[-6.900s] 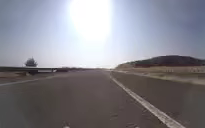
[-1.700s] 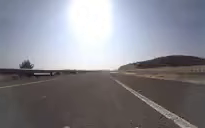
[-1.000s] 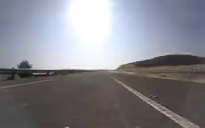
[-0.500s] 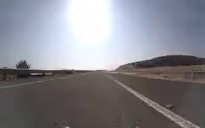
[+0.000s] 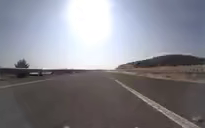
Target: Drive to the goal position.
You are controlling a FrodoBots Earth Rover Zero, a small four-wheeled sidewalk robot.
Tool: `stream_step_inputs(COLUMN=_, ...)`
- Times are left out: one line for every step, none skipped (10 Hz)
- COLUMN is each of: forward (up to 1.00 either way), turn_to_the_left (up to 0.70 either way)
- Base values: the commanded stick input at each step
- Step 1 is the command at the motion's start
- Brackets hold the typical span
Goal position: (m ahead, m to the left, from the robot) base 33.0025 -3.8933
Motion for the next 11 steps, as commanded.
stream_step_inputs(forward=1.0, turn_to_the_left=0.0)
stream_step_inputs(forward=1.0, turn_to_the_left=0.0)
stream_step_inputs(forward=1.0, turn_to_the_left=0.0)
stream_step_inputs(forward=1.0, turn_to_the_left=0.0)
stream_step_inputs(forward=1.0, turn_to_the_left=0.0)
stream_step_inputs(forward=1.0, turn_to_the_left=0.0)
stream_step_inputs(forward=1.0, turn_to_the_left=0.0)
stream_step_inputs(forward=1.0, turn_to_the_left=0.0)
stream_step_inputs(forward=1.0, turn_to_the_left=0.0)
stream_step_inputs(forward=1.0, turn_to_the_left=-0.13)
stream_step_inputs(forward=1.0, turn_to_the_left=-0.39)
